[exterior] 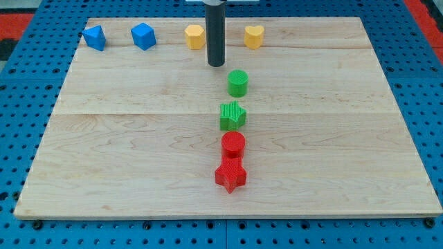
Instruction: Move your arm to the parallel right of the red circle
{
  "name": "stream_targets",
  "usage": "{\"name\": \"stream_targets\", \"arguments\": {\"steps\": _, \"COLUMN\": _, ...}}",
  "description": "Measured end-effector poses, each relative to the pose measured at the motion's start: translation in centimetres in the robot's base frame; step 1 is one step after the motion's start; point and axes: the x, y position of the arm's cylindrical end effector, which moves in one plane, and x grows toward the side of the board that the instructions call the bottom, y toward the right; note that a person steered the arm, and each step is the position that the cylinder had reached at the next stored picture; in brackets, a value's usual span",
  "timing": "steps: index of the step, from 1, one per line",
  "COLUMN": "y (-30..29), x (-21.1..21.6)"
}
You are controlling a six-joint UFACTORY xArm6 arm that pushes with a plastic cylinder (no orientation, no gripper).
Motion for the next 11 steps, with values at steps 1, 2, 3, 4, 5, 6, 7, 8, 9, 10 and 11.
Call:
{"name": "stream_targets", "arguments": {"steps": 1, "y": 0.0, "x": 0.0}}
{"name": "stream_targets", "arguments": {"steps": 2, "y": 0.0, "x": 0.0}}
{"name": "stream_targets", "arguments": {"steps": 3, "y": 1.3, "x": 1.4}}
{"name": "stream_targets", "arguments": {"steps": 4, "y": 2.9, "x": 1.9}}
{"name": "stream_targets", "arguments": {"steps": 5, "y": 4.6, "x": 2.2}}
{"name": "stream_targets", "arguments": {"steps": 6, "y": 5.4, "x": 1.0}}
{"name": "stream_targets", "arguments": {"steps": 7, "y": 9.6, "x": -1.6}}
{"name": "stream_targets", "arguments": {"steps": 8, "y": 13.6, "x": -1.5}}
{"name": "stream_targets", "arguments": {"steps": 9, "y": 15.5, "x": -1.3}}
{"name": "stream_targets", "arguments": {"steps": 10, "y": 17.1, "x": 4.8}}
{"name": "stream_targets", "arguments": {"steps": 11, "y": 16.6, "x": 14.4}}
